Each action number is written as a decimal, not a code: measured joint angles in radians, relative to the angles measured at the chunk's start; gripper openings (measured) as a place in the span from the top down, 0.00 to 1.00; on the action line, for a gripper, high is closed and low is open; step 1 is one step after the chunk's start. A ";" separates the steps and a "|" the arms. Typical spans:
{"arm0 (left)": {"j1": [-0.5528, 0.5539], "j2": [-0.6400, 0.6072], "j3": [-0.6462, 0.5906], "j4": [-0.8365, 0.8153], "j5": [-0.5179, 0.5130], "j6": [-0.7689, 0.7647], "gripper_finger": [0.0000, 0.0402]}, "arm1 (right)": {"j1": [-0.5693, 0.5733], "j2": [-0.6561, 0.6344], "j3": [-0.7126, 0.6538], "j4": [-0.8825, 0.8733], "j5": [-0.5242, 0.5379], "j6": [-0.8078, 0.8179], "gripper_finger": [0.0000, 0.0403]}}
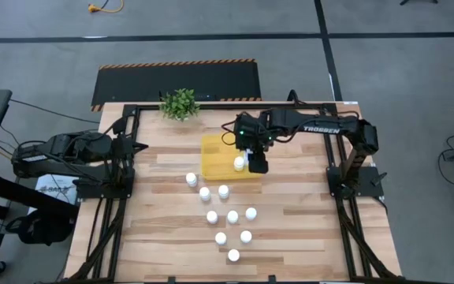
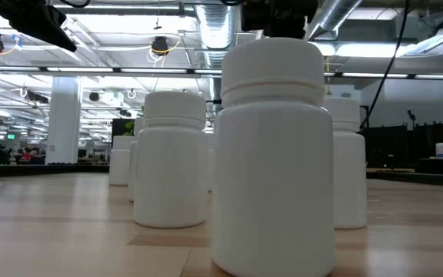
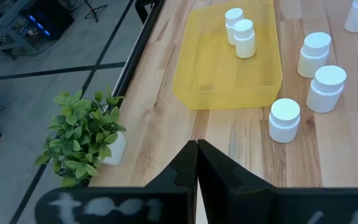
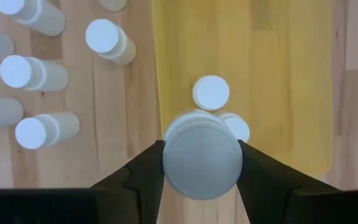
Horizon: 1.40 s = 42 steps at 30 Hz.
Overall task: Pick and place pill bottles into a basket
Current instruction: Put the white medicine bottle into the yellow bin
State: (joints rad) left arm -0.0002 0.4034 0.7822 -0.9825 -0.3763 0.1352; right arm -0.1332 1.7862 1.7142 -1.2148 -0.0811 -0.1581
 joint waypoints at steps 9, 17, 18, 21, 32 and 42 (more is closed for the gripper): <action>0.000 0.000 0.000 0.000 0.000 0.000 1.00 | 0.005 0.002 -0.117 0.033 -0.005 0.004 0.62; 0.000 0.000 0.000 0.000 0.000 0.000 1.00 | 0.014 0.003 -0.178 0.100 -0.008 0.010 0.61; 0.000 0.000 0.000 0.000 0.000 0.000 1.00 | 0.014 0.003 -0.183 0.111 -0.008 0.010 0.62; 0.000 0.000 0.000 0.000 0.000 0.000 1.00 | 0.014 0.003 -0.207 0.129 -0.007 0.010 0.63; 0.000 0.000 0.000 0.000 0.000 0.000 1.00 | 0.014 0.003 -0.280 0.234 0.000 0.033 0.62; 0.000 0.000 0.000 0.000 0.000 0.000 1.00 | 0.014 0.002 -0.296 0.288 0.004 0.053 0.58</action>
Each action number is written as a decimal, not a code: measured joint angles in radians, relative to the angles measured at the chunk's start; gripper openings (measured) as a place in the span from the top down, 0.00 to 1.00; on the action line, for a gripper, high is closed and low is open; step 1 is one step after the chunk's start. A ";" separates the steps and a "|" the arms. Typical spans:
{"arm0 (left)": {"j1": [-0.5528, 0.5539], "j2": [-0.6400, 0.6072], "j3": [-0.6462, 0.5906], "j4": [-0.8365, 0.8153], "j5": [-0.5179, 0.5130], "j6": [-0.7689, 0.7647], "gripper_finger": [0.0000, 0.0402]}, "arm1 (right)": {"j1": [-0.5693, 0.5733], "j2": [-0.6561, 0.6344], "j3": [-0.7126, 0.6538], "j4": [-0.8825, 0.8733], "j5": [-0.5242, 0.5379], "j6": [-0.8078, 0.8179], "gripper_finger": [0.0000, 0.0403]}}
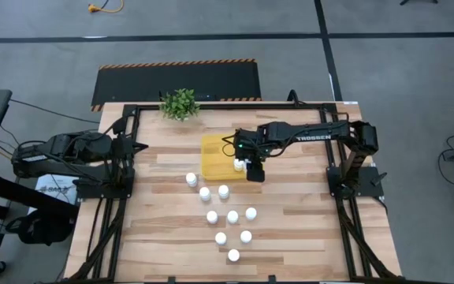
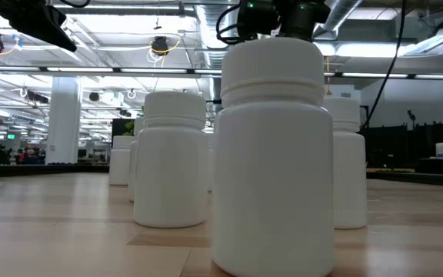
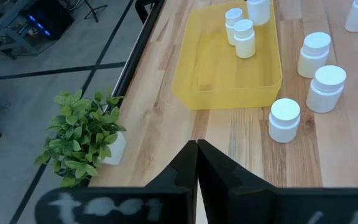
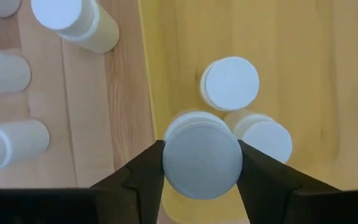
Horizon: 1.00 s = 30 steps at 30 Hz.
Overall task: Pick and place pill bottles into a basket
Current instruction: Put the white medicine bottle into the yellow bin
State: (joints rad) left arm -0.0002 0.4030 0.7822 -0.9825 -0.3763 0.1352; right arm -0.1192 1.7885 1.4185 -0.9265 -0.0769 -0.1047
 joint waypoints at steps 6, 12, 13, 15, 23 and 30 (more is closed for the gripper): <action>0.000 0.000 0.000 0.000 0.000 0.000 1.00 | 0.000 0.000 0.000 0.018 0.000 0.000 0.63; 0.000 0.000 0.000 0.000 0.000 0.000 1.00 | 0.000 0.000 0.000 0.016 0.000 0.000 0.58; 0.000 0.000 0.000 0.000 0.000 0.000 1.00 | 0.000 0.000 0.000 0.016 0.000 0.000 0.58; 0.000 0.000 0.000 0.000 0.000 0.000 1.00 | 0.000 0.000 0.000 0.015 0.000 0.000 0.60; 0.000 0.000 0.000 0.000 0.000 0.000 1.00 | 0.000 0.000 0.000 -0.006 0.005 -0.008 0.60; 0.000 0.000 0.000 0.000 0.000 0.000 1.00 | 0.000 -0.001 0.000 -0.015 0.005 -0.024 0.62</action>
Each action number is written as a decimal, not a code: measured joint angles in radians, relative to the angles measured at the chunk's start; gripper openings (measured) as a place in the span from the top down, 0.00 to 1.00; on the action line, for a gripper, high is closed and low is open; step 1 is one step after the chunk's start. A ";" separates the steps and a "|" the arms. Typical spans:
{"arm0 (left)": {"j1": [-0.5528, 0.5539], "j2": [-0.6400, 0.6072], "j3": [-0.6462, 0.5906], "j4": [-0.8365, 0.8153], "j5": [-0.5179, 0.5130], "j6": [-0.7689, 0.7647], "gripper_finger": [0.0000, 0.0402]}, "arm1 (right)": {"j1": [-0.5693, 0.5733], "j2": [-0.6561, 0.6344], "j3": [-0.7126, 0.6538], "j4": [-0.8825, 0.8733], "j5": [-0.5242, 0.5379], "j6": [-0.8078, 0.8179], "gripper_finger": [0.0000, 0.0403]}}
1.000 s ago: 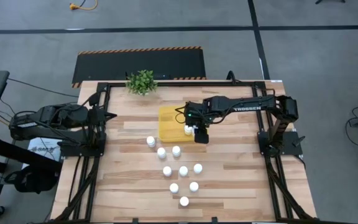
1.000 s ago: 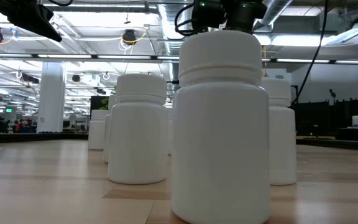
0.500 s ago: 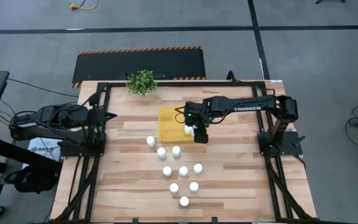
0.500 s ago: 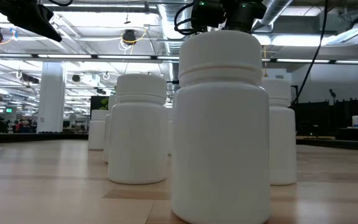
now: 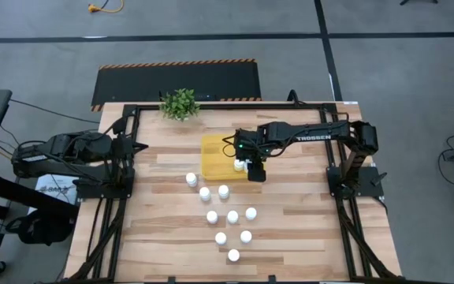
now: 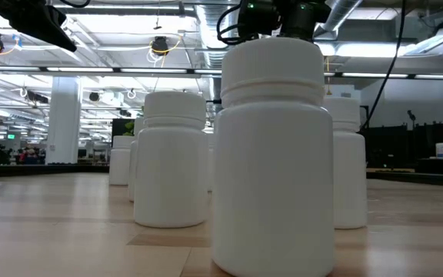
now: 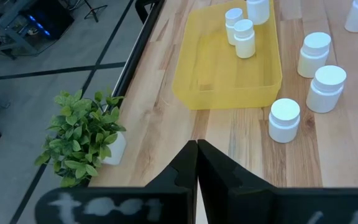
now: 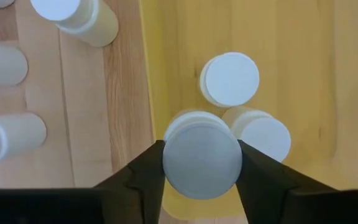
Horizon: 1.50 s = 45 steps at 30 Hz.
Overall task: Pick and place pill bottles into a basket
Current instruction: Put the white medicine bottle into the yellow bin
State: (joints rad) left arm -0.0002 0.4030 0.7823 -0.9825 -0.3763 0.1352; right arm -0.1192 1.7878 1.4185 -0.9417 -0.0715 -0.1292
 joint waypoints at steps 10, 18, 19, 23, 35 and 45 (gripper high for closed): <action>0.000 0.000 0.000 0.000 0.000 0.000 1.00 | -0.001 0.000 0.000 0.004 0.002 -0.009 0.59; 0.000 0.000 0.000 0.000 0.000 0.000 1.00 | -0.014 0.000 0.000 0.016 0.007 -0.021 0.62; 0.000 0.000 0.000 0.000 0.000 0.000 1.00 | -0.014 0.000 0.000 0.015 0.011 -0.021 0.61; 0.000 0.000 0.000 0.000 0.000 0.000 1.00 | -0.016 0.000 0.000 0.014 0.021 -0.018 0.60; 0.000 0.000 0.000 0.000 0.000 0.000 1.00 | -0.016 0.000 0.000 0.001 0.021 -0.011 0.60; 0.000 0.000 0.000 0.000 0.000 0.000 1.00 | -0.013 0.000 0.000 0.001 0.020 -0.009 0.60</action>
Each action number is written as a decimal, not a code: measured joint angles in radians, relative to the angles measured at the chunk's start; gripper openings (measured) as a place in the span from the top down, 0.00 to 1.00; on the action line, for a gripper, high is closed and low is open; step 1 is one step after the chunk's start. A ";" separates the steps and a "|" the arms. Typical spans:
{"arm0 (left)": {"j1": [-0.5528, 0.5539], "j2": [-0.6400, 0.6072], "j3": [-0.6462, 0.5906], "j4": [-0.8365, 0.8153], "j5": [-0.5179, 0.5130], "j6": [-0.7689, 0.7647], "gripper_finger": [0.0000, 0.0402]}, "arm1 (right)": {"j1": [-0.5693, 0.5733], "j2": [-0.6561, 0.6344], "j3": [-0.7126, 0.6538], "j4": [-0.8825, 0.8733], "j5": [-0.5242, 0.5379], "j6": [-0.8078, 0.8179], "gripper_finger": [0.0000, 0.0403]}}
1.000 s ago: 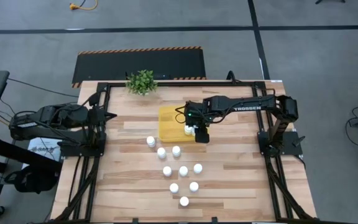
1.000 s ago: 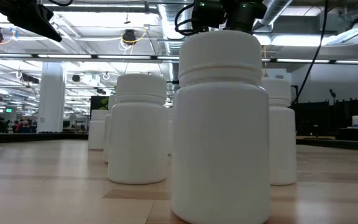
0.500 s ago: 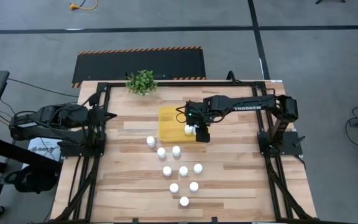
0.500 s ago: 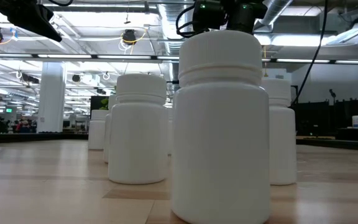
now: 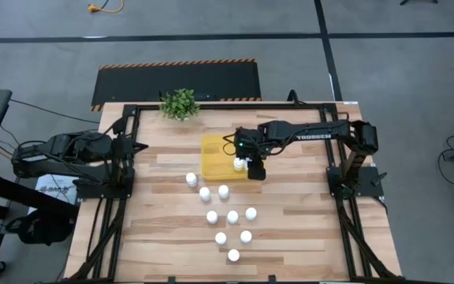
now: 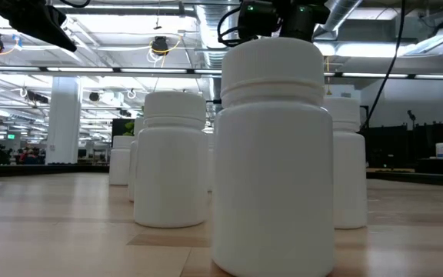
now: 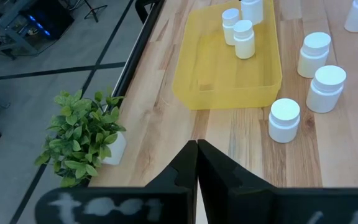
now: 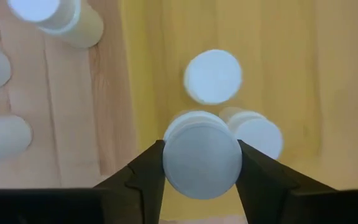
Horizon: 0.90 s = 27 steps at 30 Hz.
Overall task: Pick and place pill bottles into a basket
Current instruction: Put the white medicine bottle into the yellow bin
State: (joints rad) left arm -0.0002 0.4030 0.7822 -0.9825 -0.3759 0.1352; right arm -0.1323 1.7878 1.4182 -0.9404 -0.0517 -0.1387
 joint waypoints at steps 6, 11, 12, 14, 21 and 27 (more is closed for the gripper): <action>0.000 0.000 0.000 0.000 0.000 0.000 1.00 | 0.008 -0.002 -0.070 0.023 -0.002 0.011 0.62; 0.000 0.000 0.000 0.000 0.000 0.000 1.00 | 0.013 -0.001 -0.103 0.069 -0.002 0.026 0.61; 0.000 0.000 0.000 0.000 0.000 0.000 1.00 | 0.013 -0.001 -0.105 0.078 -0.002 0.026 0.60; 0.000 0.000 0.000 0.000 0.000 0.000 1.00 | 0.014 -0.001 -0.112 0.089 -0.003 0.026 0.59; 0.000 0.000 0.000 0.000 0.000 0.000 1.00 | 0.013 -0.001 -0.116 0.100 -0.003 0.026 0.62; 0.000 0.000 0.000 0.000 0.000 0.000 1.00 | 0.013 0.000 -0.116 0.100 -0.003 0.026 0.52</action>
State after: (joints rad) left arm -0.0002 0.4030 0.7822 -0.9825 -0.3763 0.1352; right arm -0.1196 1.7874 1.3022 -0.8402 -0.0544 -0.1127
